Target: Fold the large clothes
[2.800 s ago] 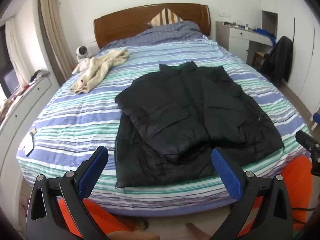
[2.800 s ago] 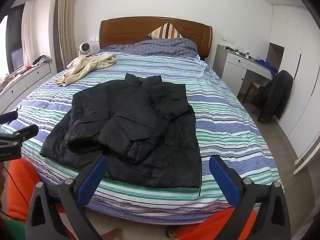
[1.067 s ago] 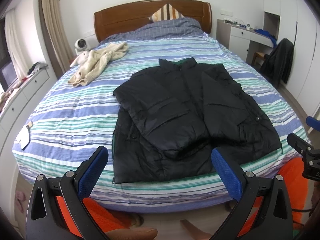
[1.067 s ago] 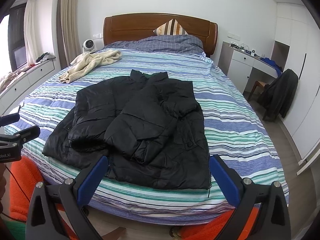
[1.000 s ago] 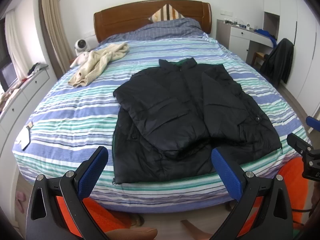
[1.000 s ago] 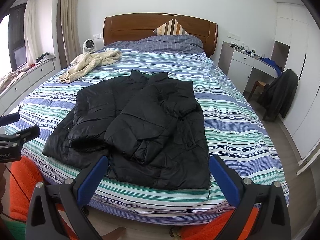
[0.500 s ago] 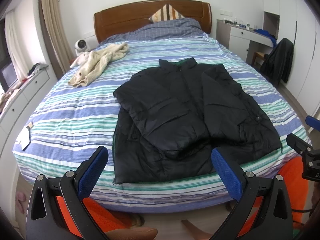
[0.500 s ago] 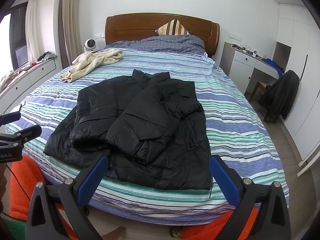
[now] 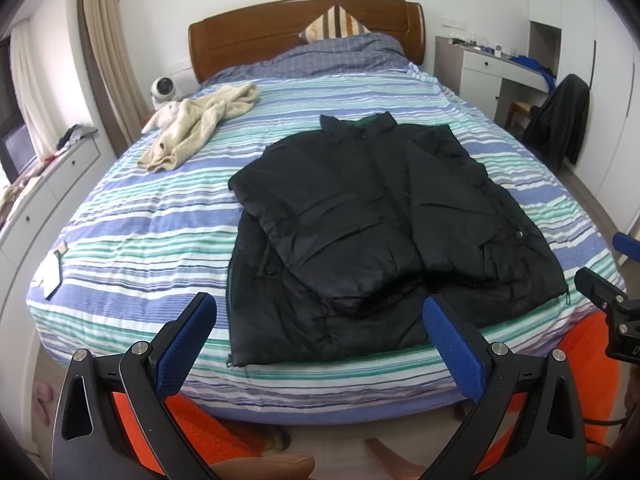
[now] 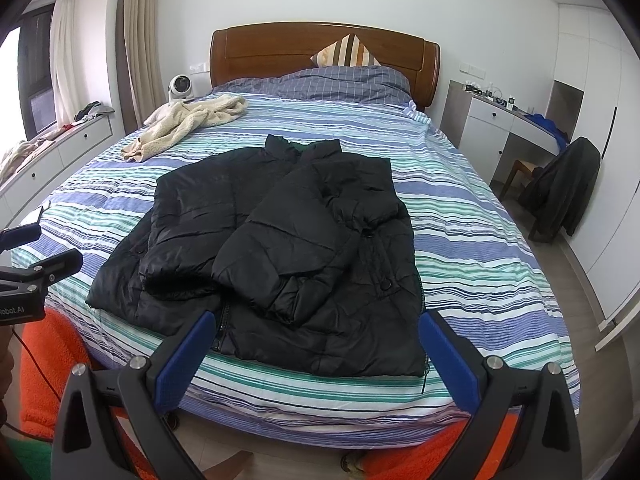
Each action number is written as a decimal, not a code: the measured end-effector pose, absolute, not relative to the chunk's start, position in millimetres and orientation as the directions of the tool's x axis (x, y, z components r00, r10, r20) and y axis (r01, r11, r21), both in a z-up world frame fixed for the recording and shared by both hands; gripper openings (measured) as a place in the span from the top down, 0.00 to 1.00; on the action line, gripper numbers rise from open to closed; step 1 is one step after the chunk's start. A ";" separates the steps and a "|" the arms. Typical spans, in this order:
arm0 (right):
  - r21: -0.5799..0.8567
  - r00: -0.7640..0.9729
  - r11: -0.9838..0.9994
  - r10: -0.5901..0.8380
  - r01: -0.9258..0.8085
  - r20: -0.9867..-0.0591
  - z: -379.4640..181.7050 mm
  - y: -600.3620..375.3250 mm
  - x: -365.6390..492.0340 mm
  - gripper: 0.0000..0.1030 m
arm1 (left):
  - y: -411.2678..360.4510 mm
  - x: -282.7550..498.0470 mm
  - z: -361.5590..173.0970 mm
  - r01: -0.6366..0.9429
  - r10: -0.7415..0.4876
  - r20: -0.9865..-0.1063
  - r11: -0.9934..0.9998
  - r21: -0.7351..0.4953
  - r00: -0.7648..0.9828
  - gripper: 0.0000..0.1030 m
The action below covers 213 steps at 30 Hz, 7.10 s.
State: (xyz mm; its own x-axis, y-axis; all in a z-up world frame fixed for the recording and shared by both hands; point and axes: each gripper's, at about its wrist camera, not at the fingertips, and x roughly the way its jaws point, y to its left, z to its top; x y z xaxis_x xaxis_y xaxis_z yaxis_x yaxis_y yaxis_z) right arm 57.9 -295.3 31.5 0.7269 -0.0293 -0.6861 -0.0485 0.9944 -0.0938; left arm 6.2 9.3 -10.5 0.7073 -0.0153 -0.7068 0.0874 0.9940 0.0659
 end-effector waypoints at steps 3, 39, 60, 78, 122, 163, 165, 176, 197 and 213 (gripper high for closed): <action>-0.094 0.727 0.994 -0.029 -0.049 -0.686 31.3 -295.3 57.8 0.00 | 9.8 6.2 -10.6 0.088 -0.016 -0.708 0.994 0.066 0.706 0.00; -0.212 0.638 0.850 0.176 -0.483 -0.749 -75.1 -244.6 197.7 0.86 | 45.3 4.9 -34.0 -0.030 0.080 -0.741 0.996 0.080 0.666 0.00; 0.052 0.545 0.821 -0.328 0.568 -0.772 -51.0 -695.1 147.8 0.87 | 13.7 28.8 -30.4 0.080 0.037 -0.723 0.989 0.126 0.690 0.00; 0.079 0.600 0.819 -0.345 0.568 -0.722 -27.1 -650.0 69.5 0.22 | -65.3 93.8 -102.5 0.562 -0.098 -0.772 0.743 0.363 0.628 0.01; 0.298 0.529 0.949 0.202 0.101 -0.824 -89.9 -466.2 109.9 0.22 | 198.2 99.5 -104.7 0.011 -0.201 -0.865 0.975 -0.221 0.459 0.21; 0.139 0.640 0.964 -0.038 0.225 -0.768 -60.5 -470.7 95.9 0.37 | 91.0 48.5 -32.1 0.026 -0.060 -0.600 0.998 -0.066 0.798 0.00; 0.142 0.663 0.956 -0.067 0.256 -0.745 -51.8 -481.6 91.8 0.37 | 82.7 50.0 -26.8 0.008 -0.014 -0.559 1.000 -0.013 0.829 0.00; 0.492 0.761 0.724 -0.072 0.485 -0.644 -67.9 -615.2 65.1 0.37 | 76.8 70.3 -51.7 0.002 -0.063 -0.698 0.996 -0.088 0.714 0.00; 0.337 0.907 0.894 -0.150 0.294 -0.393 32.5 -587.1 158.3 0.88 | 73.1 71.4 -71.3 -0.013 -0.059 -0.762 0.996 -0.088 0.645 0.00; 0.334 0.608 0.846 0.532 -0.416 -0.589 -68.9 -251.6 244.8 0.11 | 77.4 95.5 -84.2 0.028 -0.252 -0.760 0.955 -0.295 0.599 0.00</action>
